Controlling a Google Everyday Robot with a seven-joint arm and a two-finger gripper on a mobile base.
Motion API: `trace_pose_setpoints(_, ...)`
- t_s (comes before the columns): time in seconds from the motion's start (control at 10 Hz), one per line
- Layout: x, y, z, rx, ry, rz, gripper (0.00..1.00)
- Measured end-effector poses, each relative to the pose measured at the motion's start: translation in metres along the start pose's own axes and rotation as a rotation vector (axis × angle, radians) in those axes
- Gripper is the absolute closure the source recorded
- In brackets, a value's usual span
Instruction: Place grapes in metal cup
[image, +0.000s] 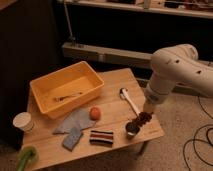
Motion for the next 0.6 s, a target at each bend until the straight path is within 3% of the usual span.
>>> trace_pose_setpoints(0.3,-0.001,0.003,-0.002,0.025,0.004,0.022,0.98)
trace_pose_setpoints(0.6,-0.008,0.012,0.01,-0.006,0.0,0.013,0.98)
